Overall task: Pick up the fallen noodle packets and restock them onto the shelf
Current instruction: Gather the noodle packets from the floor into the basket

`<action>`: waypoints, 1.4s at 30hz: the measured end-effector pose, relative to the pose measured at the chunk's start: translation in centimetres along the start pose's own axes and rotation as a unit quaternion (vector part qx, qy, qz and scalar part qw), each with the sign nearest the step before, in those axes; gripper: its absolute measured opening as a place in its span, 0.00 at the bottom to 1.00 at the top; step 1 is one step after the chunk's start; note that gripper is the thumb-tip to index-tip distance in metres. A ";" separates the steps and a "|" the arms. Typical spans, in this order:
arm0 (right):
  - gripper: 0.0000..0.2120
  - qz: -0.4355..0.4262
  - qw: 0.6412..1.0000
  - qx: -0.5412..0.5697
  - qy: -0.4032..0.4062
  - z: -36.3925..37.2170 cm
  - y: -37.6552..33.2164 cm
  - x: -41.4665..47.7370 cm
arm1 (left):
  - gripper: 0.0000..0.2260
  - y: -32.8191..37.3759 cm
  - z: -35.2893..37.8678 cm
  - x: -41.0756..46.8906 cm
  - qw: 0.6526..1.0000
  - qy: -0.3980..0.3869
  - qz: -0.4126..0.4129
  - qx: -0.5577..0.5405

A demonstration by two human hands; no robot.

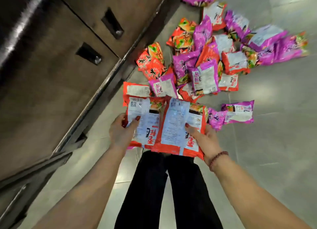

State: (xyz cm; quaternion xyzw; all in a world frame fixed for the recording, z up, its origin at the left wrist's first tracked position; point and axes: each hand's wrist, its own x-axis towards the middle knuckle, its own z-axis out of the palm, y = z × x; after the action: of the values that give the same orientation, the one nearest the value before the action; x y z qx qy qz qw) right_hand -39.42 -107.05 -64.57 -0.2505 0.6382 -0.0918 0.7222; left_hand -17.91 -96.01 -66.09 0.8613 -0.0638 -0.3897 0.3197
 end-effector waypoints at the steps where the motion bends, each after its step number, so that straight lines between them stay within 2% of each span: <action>1: 0.17 -0.028 0.999 -0.025 -0.005 0.7 -1.6 -2.5 | 0.07 1.8 -1.8 -1.8 1.000 0.005 0.011 -0.023; 4: 0.20 -0.094 0.992 -0.080 -0.008 2.8 -5.9 -10.2 | 0.10 6.9 -7.1 -7.4 0.995 0.027 0.043 -0.083; 7: 0.32 -0.143 0.985 -0.096 -0.015 4.5 -9.2 -17.0 | 0.06 10.9 -12.1 -13.1 0.987 0.045 0.072 -0.137; 8: 0.32 -0.158 0.982 -0.104 -0.020 5.0 -10.1 -19.0 | 0.07 11.7 -13.6 -14.8 0.985 0.051 0.078 -0.146; 11: 0.23 -0.207 0.969 -0.123 -0.045 6.1 -12.5 -24.3 | 0.10 13.3 -18.0 -19.6 0.978 0.079 0.085 -0.174; 15: 0.22 -0.253 0.950 -0.150 -0.105 6.3 -14.2 -29.0 | 0.14 14.0 -22.1 -24.5 0.967 0.119 0.100 -0.203; 20: 0.17 -0.272 0.919 -0.209 -0.196 6.5 -15.9 -32.4 | 0.10 12.9 -24.7 -30.2 0.936 0.211 0.082 -0.271; 27: 0.18 -0.244 0.850 -0.321 -0.340 9.3 -18.6 -34.1 | 0.06 10.3 -22.5 -38.8 0.844 0.347 -0.010 -0.410; 31: 0.18 -0.204 0.813 -0.364 -0.405 11.9 -17.5 -35.5 | 0.04 8.1 -21.3 -43.6 0.789 0.418 -0.052 -0.448; 38: 0.17 -0.153 0.736 -0.429 -0.501 16.0 -8.6 -40.7 | 0.03 0.8 -21.5 -51.9 0.672 0.549 -0.099 -0.488; 42: 0.19 -0.118 0.674 -0.475 -0.553 18.1 -0.9 -44.8 | 0.03 -4.5 -21.6 -56.8 0.608 0.598 -0.127 -0.507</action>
State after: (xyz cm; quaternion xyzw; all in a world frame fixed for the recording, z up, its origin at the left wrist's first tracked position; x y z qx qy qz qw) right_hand -29.31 -83.09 -23.79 -0.6379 0.0453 0.2946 0.7101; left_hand -42.22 -61.21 -22.35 0.6023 0.4593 0.2052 0.6198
